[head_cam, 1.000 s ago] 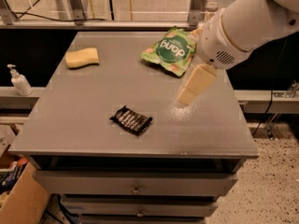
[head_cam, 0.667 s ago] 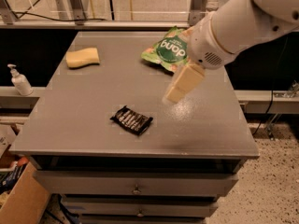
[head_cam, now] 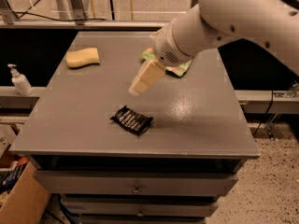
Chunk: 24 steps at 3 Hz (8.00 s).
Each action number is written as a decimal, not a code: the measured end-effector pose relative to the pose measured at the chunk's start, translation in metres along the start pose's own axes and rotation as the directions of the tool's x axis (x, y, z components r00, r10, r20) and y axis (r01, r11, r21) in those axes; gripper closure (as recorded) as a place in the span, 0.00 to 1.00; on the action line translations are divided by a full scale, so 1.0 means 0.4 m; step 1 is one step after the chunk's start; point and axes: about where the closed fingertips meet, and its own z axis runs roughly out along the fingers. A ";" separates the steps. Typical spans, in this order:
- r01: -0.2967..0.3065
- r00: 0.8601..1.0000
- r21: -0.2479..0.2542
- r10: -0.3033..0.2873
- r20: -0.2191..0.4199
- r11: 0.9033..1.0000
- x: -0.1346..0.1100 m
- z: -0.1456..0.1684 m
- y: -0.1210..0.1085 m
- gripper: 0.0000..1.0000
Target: Pick sponge
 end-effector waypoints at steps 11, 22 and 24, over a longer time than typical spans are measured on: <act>-0.130 0.969 -0.099 0.147 0.200 0.987 -0.224 0.692 -0.211 0.65; -0.029 0.950 0.014 0.023 0.311 0.999 -0.288 0.482 -0.265 1.00; 0.066 0.953 0.093 -0.090 0.290 0.993 -0.269 0.374 -0.303 1.00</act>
Offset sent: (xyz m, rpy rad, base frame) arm 0.0951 0.1019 -0.0359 0.2158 0.0660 0.0264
